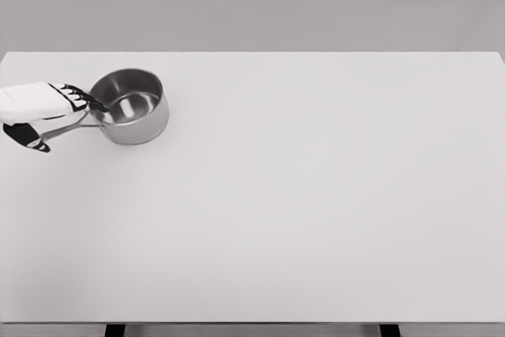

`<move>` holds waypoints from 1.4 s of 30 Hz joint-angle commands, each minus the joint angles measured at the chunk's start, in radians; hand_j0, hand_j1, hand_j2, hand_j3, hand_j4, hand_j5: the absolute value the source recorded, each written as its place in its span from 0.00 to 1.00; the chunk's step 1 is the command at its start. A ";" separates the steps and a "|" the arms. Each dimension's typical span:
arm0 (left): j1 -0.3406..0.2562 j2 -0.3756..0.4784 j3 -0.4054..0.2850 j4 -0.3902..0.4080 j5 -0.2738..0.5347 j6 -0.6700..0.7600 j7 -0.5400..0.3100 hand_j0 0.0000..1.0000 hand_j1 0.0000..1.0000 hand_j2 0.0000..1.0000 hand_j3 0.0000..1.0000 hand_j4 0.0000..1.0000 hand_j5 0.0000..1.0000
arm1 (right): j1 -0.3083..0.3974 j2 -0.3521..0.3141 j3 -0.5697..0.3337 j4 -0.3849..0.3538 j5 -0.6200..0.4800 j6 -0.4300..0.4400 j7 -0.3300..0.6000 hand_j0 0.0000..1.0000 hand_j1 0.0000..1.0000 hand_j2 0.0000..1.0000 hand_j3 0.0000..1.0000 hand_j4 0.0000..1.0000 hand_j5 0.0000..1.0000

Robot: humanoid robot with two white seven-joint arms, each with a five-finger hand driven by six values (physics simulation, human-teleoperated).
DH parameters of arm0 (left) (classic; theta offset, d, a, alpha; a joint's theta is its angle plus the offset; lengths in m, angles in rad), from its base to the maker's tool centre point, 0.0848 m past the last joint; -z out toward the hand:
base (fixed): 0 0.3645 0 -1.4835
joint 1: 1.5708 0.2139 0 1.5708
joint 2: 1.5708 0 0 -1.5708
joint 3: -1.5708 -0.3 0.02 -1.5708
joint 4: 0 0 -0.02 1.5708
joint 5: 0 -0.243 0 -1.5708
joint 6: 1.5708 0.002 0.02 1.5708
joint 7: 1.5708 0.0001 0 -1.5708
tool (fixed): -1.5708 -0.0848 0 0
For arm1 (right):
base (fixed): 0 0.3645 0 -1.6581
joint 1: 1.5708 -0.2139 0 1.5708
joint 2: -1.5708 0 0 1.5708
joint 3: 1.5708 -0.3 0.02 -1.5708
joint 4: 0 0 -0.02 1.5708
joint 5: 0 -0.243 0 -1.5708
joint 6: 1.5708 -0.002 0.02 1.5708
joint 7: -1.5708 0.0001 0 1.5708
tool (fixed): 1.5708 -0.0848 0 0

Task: Rotate pot handle

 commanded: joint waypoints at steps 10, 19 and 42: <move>-0.032 -0.023 0.001 0.108 0.003 0.002 0.004 1.00 1.00 1.00 1.00 1.00 1.00 | 0.000 0.000 0.000 0.000 0.000 0.000 0.000 1.00 1.00 1.00 1.00 1.00 1.00; -0.075 -0.068 -0.002 0.206 -0.044 0.002 0.004 1.00 1.00 1.00 1.00 1.00 1.00 | 0.000 0.000 0.000 0.000 0.000 0.000 0.000 1.00 1.00 1.00 1.00 1.00 1.00; -0.161 -0.128 -0.016 0.318 -0.095 0.002 0.006 1.00 1.00 1.00 1.00 1.00 1.00 | 0.000 0.000 0.000 0.000 0.000 0.000 0.000 1.00 1.00 1.00 1.00 1.00 1.00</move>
